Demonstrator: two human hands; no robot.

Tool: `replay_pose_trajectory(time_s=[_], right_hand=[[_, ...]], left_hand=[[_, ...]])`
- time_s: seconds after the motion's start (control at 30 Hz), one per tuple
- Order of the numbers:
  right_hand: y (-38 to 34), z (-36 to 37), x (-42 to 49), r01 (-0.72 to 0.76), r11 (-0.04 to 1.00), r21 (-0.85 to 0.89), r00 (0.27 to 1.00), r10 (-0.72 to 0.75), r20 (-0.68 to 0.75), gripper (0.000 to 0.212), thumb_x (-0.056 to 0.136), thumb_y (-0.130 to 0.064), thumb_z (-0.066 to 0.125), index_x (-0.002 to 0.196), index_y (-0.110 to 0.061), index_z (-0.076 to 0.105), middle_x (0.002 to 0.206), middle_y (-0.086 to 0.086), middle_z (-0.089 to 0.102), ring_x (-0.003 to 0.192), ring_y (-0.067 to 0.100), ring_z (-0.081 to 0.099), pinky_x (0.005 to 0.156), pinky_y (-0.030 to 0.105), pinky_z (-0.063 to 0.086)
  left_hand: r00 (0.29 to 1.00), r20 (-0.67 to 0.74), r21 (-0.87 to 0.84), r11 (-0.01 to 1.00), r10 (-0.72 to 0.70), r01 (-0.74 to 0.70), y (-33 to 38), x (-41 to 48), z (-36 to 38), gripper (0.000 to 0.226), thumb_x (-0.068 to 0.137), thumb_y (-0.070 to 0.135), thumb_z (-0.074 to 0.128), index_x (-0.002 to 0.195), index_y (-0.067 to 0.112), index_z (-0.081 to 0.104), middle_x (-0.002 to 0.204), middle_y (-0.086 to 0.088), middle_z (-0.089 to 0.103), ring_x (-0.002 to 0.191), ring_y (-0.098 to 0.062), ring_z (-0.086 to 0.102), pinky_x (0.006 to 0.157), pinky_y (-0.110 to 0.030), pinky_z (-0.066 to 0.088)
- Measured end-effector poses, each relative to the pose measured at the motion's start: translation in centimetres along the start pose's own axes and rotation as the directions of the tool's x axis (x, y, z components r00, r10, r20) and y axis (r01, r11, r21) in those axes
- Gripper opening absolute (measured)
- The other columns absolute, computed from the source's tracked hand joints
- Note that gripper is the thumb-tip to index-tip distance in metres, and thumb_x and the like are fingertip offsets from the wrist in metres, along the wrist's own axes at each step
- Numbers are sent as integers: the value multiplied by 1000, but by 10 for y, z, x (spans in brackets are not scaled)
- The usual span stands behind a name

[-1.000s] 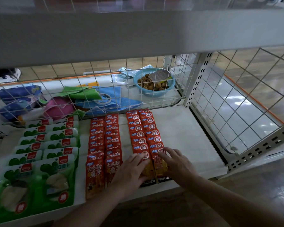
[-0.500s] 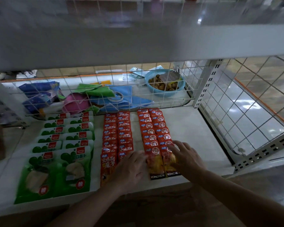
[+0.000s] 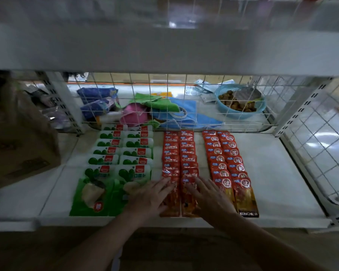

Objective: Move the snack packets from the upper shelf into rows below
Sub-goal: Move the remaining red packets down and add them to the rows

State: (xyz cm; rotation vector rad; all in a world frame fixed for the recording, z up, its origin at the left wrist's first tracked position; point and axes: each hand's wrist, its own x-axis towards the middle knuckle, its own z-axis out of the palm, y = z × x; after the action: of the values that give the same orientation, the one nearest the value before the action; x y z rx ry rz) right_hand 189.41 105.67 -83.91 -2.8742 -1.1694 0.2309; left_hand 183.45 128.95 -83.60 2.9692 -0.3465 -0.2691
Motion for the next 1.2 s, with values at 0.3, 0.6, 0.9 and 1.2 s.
replay_pose_trajectory(time_s=[0.3, 0.6, 0.9, 1.2], right_hand=[[5, 7, -3, 0, 999, 49, 1000, -1, 16, 90, 91, -41, 64, 158, -27, 5, 166, 12, 3, 153, 29, 8, 115, 42, -1], [-13, -5, 1, -47, 992, 114, 996, 55, -74, 85, 85, -48, 69, 152, -25, 22, 160, 10, 27, 147, 29, 29, 115, 45, 20], [-153, -5, 77, 39, 978, 206, 998, -29, -54, 75, 97, -32, 57, 154, -35, 7, 165, 5, 2, 152, 27, 1, 117, 43, 2], [-166, 22, 110, -11, 997, 74, 999, 7, 46, 92, 93, -38, 62, 155, -36, -6, 165, 12, -5, 152, 37, -3, 118, 56, 27]], left_hand=[[998, -15, 29, 998, 56, -56, 5, 3, 19, 78, 96, 34, 61, 157, 29, 14, 166, 7, 4, 153, -18, 8, 120, -42, 18], [997, -69, -63, 998, 18, -22, -10, -11, 8, 71, 96, 40, 56, 156, 33, 18, 165, 11, 11, 150, -15, 14, 118, -42, 27], [916, -211, -156, 937, -341, 313, -157, -97, -1, 62, 91, 26, 66, 147, 26, 41, 159, 3, 28, 143, -23, 33, 105, -46, 48], [957, -92, -182, 950, -274, 254, -191, -116, 23, 64, 94, 32, 63, 150, 42, 34, 165, 9, 13, 152, -23, 8, 113, -53, 37]])
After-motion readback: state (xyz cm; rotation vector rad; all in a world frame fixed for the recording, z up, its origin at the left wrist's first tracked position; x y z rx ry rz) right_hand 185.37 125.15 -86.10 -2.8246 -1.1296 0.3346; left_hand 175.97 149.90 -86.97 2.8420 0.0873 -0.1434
